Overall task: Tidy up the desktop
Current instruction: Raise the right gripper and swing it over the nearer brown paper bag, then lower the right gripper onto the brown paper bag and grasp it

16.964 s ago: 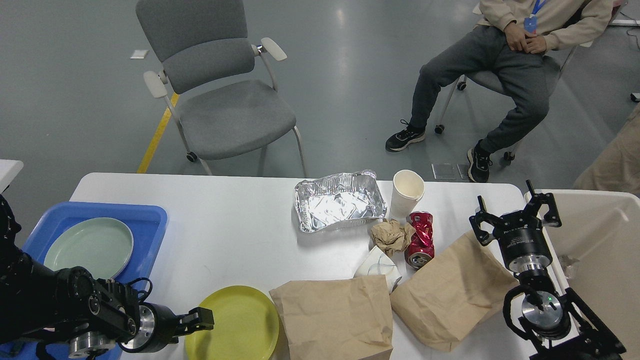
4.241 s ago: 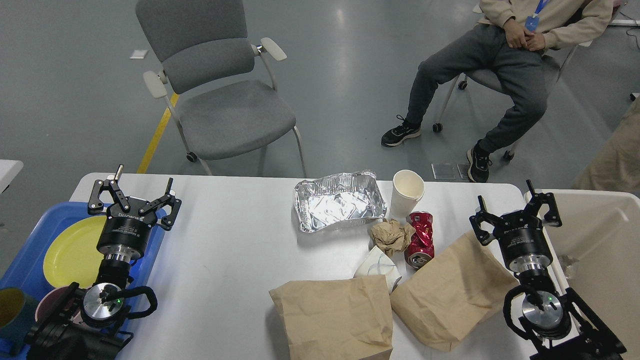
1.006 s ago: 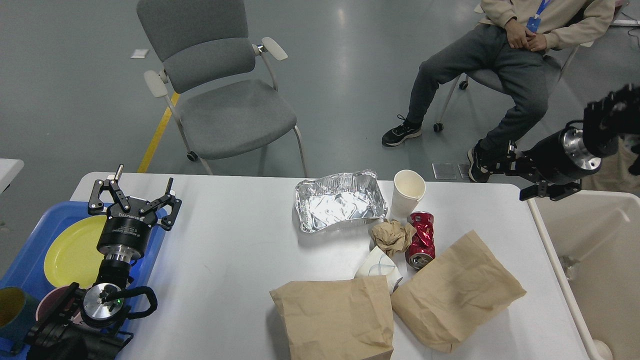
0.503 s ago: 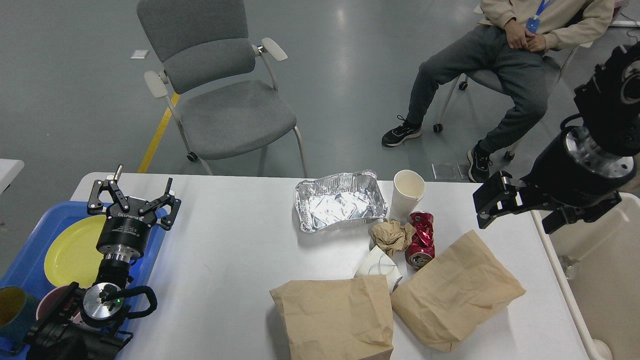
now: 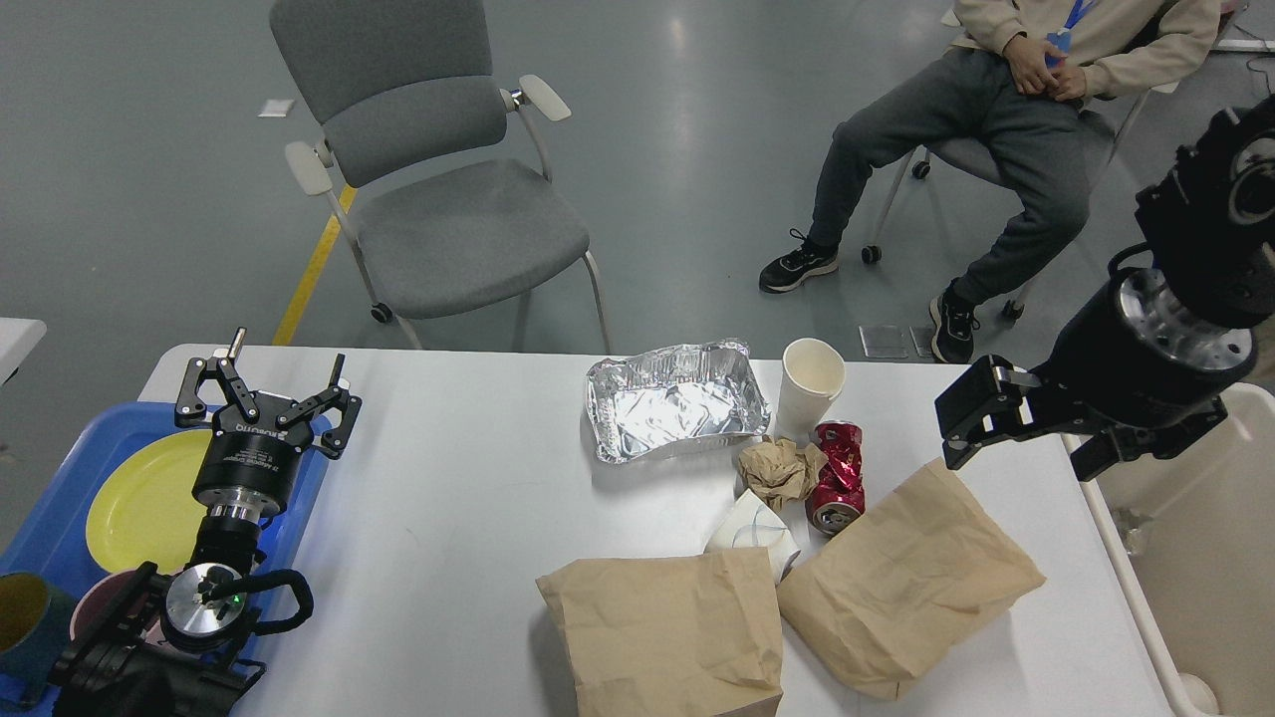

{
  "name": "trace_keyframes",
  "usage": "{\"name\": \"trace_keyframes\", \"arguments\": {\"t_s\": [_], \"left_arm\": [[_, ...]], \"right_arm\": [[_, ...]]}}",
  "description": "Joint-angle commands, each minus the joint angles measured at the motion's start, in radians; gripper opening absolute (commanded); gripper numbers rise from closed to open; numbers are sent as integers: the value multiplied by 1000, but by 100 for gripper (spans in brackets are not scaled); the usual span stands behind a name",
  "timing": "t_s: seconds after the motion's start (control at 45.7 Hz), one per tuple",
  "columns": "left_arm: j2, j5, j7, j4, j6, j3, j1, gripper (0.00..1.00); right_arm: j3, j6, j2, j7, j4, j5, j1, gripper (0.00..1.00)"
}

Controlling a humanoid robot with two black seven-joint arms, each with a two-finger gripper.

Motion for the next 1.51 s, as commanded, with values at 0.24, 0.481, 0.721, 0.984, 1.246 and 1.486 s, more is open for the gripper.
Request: {"name": "trace_keyframes", "arguments": {"t_s": [0.24,0.481,0.721,0.984,1.246,1.486], "left_arm": [[0,-1,0,0,0,0,0,96],[-1,-1,0,0,0,1,0,96],[0,-1,0,0,0,0,0,96],[-1,-1,0,0,0,1,0,96],[0,0,0,0,0,1,0,96],[-1,0,0,0,0,1,0,96]], "right_arm": [[5,-301,-116,-5,-31,30,-338,96],[51,-527,-48,-5,-189,226,-690,96],[181,-538,16,-5,-430,292,-981,96],[299,-544,47,-5,-547,300,-1121,95],[335,-532,42,-5,-541,306,-1127,16],[333,-562,49,-3,-542,305,-1149,0]]}}
